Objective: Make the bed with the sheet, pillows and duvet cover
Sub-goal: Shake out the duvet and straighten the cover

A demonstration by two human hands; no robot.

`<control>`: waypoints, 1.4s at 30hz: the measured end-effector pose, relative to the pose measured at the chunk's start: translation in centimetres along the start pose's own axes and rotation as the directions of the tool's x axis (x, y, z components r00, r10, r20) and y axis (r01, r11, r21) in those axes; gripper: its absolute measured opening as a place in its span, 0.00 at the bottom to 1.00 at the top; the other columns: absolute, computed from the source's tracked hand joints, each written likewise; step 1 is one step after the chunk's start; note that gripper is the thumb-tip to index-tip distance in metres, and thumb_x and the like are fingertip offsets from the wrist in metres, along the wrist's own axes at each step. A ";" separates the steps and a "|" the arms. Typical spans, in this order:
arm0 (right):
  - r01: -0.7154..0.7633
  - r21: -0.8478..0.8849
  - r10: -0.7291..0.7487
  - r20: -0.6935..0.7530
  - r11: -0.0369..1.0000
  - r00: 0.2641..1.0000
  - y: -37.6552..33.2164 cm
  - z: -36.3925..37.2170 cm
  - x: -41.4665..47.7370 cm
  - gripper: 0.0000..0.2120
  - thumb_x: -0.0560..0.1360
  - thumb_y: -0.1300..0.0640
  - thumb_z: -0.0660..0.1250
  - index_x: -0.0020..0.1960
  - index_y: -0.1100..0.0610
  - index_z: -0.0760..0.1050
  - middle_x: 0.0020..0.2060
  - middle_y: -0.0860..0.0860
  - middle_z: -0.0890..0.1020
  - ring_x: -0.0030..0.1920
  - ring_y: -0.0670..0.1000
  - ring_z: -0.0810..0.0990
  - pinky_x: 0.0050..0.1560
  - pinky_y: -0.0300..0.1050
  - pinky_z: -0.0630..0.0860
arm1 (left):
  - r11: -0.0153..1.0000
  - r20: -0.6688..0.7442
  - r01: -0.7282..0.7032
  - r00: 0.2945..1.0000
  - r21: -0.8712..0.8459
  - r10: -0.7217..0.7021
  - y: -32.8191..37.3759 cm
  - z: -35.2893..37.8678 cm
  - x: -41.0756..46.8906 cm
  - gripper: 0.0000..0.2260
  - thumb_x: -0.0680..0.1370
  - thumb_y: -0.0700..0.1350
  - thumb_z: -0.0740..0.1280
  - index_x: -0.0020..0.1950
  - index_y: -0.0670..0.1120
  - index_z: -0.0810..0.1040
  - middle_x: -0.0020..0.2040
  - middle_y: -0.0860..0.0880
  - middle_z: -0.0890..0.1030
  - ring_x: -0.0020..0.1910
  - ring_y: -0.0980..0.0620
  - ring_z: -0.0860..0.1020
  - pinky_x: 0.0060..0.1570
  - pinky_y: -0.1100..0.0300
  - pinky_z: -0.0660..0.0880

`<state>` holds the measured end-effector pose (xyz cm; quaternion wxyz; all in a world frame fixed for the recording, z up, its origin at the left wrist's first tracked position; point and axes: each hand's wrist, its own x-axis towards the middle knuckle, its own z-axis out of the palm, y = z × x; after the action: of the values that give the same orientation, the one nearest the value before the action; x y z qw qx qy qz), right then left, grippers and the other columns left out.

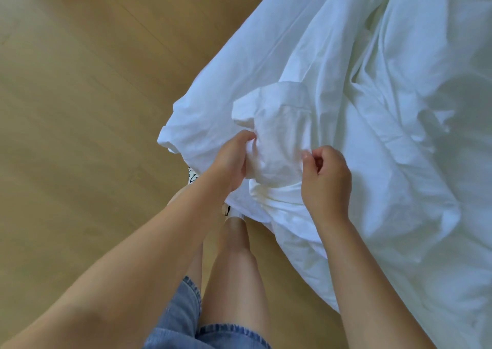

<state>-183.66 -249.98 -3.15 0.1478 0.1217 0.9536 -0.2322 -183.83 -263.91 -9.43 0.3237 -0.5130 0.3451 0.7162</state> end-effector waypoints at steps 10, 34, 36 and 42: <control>-0.121 -0.291 0.154 0.091 0.949 0.984 2.2 -3.2 0.8 0.13 0.71 0.58 0.64 0.30 0.58 0.64 0.26 0.51 0.70 0.32 0.57 0.66 0.33 0.47 0.60 | 0.912 0.102 -0.145 0.988 0.385 0.114 -2.5 -1.0 -1.0 0.13 0.80 0.45 0.57 0.47 0.39 0.78 0.45 0.41 0.79 0.43 0.45 0.76 0.47 0.55 0.73; -0.213 -0.131 0.225 0.080 0.968 0.971 1.9 -1.1 -0.5 0.12 0.74 0.59 0.61 0.34 0.57 0.62 0.31 0.51 0.70 0.34 0.56 0.67 0.34 0.46 0.58 | -0.149 0.369 -0.372 0.928 0.916 -0.047 3.0 2.6 0.0 0.10 0.74 0.51 0.66 0.44 0.46 0.68 0.40 0.53 0.71 0.42 0.51 0.71 0.33 0.64 0.64; -0.222 -0.085 0.225 0.033 0.971 0.974 2.1 -0.8 -1.1 0.11 0.75 0.59 0.60 0.35 0.57 0.63 0.34 0.51 0.71 0.36 0.55 0.68 0.35 0.46 0.58 | -0.114 0.394 -0.396 0.918 0.911 -0.040 2.5 3.0 -0.1 0.09 0.74 0.49 0.66 0.41 0.47 0.68 0.41 0.52 0.73 0.41 0.51 0.72 0.33 0.64 0.65; -0.185 -0.057 0.180 -0.086 0.981 0.980 2.3 -1.6 -2.7 0.07 0.77 0.59 0.59 0.42 0.60 0.69 0.42 0.57 0.76 0.44 0.57 0.72 0.41 0.46 0.62 | 0.123 0.470 -0.466 0.883 0.876 -0.003 1.1 6.0 -1.9 0.07 0.73 0.45 0.66 0.41 0.41 0.72 0.38 0.47 0.75 0.37 0.50 0.74 0.39 0.57 0.71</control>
<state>-180.85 -247.63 -1.86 0.1339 0.2131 0.9506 -0.1817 -187.26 -259.79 -6.05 0.5137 0.0208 0.7338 0.4441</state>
